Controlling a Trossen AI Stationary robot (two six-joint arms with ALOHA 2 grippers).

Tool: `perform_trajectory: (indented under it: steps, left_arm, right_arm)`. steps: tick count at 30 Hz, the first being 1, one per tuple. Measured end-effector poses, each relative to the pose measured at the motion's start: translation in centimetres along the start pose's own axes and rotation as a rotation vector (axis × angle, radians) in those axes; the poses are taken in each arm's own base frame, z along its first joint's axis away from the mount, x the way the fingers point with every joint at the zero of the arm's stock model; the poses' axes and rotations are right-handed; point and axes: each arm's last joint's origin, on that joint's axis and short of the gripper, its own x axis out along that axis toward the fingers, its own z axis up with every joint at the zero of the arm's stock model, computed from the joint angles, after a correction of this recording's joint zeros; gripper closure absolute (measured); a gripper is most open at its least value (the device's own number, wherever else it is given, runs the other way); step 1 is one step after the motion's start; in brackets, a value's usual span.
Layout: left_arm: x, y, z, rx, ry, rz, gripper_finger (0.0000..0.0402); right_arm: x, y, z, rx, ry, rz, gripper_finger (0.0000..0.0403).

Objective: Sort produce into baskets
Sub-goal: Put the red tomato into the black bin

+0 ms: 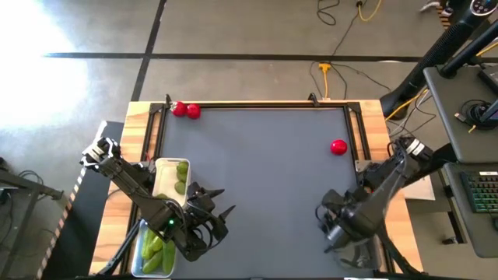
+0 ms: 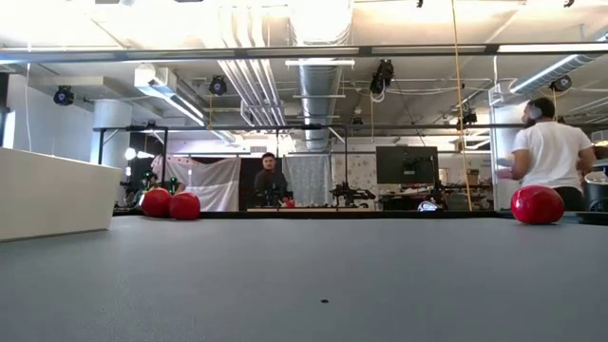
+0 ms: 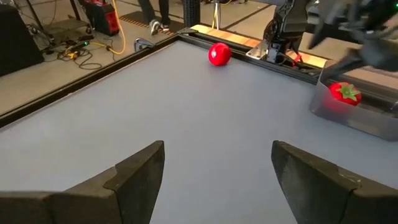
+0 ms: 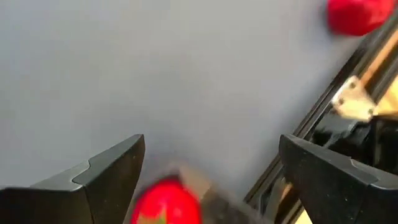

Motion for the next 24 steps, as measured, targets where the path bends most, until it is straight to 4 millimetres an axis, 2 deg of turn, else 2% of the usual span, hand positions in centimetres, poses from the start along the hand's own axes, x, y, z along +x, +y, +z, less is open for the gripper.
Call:
perform_trajectory:
  steps: [7, 14, 19, 24]
  left_arm:
    - [0.0, 0.0, 0.0, -0.001, 0.000, 0.000, 0.0123]
    - [0.0, 0.0, 0.0, -0.002, -0.001, -0.001, 0.0123]
    - [0.0, -0.1, 0.0, -0.008, -0.002, -0.004, 0.0123]
    - [0.0, -0.1, 0.0, -0.009, -0.002, -0.004, 0.0123]
  right_arm:
    - [2.4, -1.1, 6.7, 0.005, 0.036, -0.101, 0.0039]
    - [5.3, -4.2, 13.3, -0.039, 0.138, -0.173, 0.0039]
    - [7.9, -7.3, 16.3, -0.078, 0.253, -0.210, 0.0039]
    - [10.2, -10.3, 17.9, -0.066, 0.364, -0.228, 0.0039]
